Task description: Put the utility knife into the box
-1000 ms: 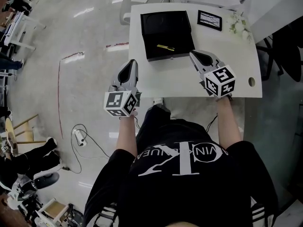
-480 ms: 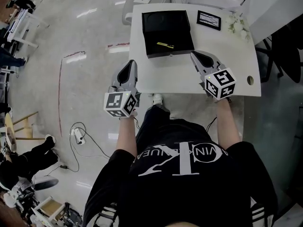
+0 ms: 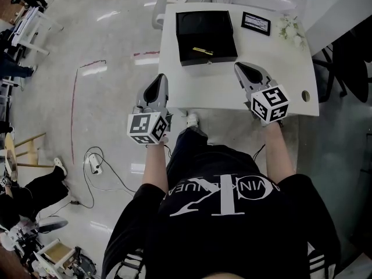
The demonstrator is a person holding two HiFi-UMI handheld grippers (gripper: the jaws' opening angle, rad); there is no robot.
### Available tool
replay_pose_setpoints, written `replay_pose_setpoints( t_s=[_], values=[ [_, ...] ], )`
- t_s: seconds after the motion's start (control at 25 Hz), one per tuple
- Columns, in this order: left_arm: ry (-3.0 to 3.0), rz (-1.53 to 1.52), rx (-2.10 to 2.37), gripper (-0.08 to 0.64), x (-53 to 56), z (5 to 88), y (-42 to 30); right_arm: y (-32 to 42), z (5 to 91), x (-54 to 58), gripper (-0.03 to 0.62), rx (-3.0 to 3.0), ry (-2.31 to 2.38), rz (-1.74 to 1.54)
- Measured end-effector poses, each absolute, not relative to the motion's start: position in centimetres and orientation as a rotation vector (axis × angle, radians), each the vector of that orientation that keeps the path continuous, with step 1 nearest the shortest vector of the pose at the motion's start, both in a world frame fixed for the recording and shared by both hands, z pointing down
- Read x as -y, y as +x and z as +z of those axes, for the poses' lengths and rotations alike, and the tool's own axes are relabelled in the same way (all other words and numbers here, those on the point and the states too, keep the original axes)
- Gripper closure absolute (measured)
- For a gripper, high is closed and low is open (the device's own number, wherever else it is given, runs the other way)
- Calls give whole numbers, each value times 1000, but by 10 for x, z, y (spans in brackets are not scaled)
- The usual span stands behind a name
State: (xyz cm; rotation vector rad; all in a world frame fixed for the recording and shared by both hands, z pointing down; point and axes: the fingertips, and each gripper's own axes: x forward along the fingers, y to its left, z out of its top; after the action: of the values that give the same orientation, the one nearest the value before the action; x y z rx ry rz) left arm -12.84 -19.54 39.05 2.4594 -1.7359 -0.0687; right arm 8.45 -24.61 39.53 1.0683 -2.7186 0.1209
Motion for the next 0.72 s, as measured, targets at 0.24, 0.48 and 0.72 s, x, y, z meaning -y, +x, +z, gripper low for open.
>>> replay_pose_setpoints(
  t_s=[0.24, 0.48, 0.72],
  values=[
    [2467, -76, 1743, 549, 183, 386, -126, 89, 391, 235, 578, 2731, 1085, 114],
    [2464, -72, 1753, 549, 176, 387, -123, 93, 390, 229, 578, 2743, 1091, 103],
    [2464, -72, 1761, 549, 169, 385, -123, 94, 387, 223, 578, 2751, 1100, 93]
  ],
)
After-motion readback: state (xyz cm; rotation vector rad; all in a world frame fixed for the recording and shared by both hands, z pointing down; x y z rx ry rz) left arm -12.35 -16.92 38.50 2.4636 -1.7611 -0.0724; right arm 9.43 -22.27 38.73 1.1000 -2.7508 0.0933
